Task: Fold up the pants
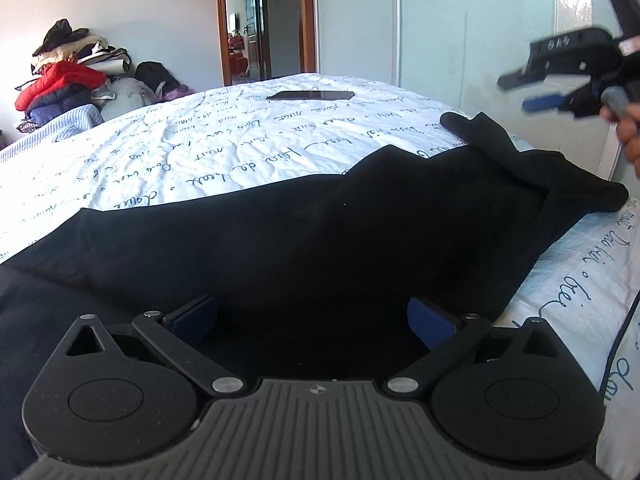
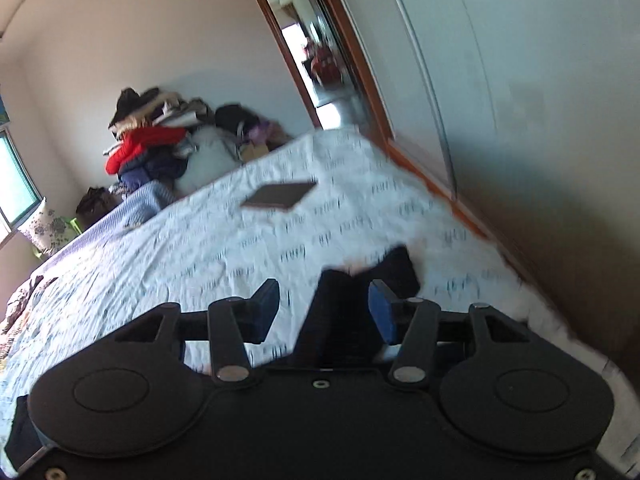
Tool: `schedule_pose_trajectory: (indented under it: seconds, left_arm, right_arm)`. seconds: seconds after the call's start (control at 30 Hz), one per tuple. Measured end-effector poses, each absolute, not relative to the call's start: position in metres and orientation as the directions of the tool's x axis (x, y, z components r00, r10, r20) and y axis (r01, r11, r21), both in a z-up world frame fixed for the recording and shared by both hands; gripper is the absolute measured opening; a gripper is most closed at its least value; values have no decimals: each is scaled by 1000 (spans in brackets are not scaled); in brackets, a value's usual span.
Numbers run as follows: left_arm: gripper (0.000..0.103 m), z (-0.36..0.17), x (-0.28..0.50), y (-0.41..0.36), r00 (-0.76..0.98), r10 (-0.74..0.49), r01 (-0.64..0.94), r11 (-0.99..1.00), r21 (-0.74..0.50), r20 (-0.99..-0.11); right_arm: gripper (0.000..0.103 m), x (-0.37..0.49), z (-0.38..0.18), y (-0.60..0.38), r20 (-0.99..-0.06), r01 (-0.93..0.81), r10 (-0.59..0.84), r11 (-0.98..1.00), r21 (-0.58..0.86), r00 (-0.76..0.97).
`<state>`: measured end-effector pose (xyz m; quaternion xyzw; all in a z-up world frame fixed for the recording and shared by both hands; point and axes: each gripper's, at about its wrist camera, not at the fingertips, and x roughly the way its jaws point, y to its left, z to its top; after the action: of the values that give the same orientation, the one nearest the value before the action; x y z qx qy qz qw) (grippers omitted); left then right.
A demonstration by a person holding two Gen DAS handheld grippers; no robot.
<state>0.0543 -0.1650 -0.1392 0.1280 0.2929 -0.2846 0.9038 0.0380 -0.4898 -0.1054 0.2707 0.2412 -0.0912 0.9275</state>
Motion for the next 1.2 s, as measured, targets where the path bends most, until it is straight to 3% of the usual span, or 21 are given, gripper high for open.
schedule_pose_trajectory:
  seconds: [0.23,0.33,0.43,0.6,0.8,0.9,1.03,1.1,1.17,1.2]
  left_arm:
    - [102,-140,53,-164,663,-449,591,805,50,-599]
    - [102,-140,53,-163,662,-451,591,806,46,-599]
    - [102,-140,54,-163,661,-452,590,806,43,-599]
    - [102,-140,54,-164,660,-453,590,806,41,-599]
    - [102,-140,54,-164,660,-453,590,806,42,-599]
    - [102,-139,54,-164,660,-453,590,806,42,-599]
    - [102,-140,53,-164,661,-452,590,806,42,-599]
    - [102,-139,54,-164,660,-453,590,806,41,-599]
    - [102,-139,54,-164,660,-453,590,806,41,-599]
    - [102,-140,54,-164,660,-453,590,806,42,-599]
  right_arm:
    - [50,83,-146,-510,-591,395,21,725,565,806]
    - [7,80,-142,-511,-553,370,55,687,625,832]
    - [6,43,-115,-507,-482,368,-43,707,604,875]
    - [6,-45,-86,-507,-413,426,-196,683,594,889]
    - [6,-123,-114,-516,-495,570,-297,555,607,817]
    - [6,-136,-135,-518,-545,605,-282,507,614,790]
    - [7,-130,-143,-517,-509,525,-176,478,705,843]
    - [21,-120,-145,-517,-521,539,-182,473,697,834]
    - [47,-110,-149,-519,-543,556,-173,451,698,822]
    - [49,-107,-152,-520,-542,554,-162,426,715,825]
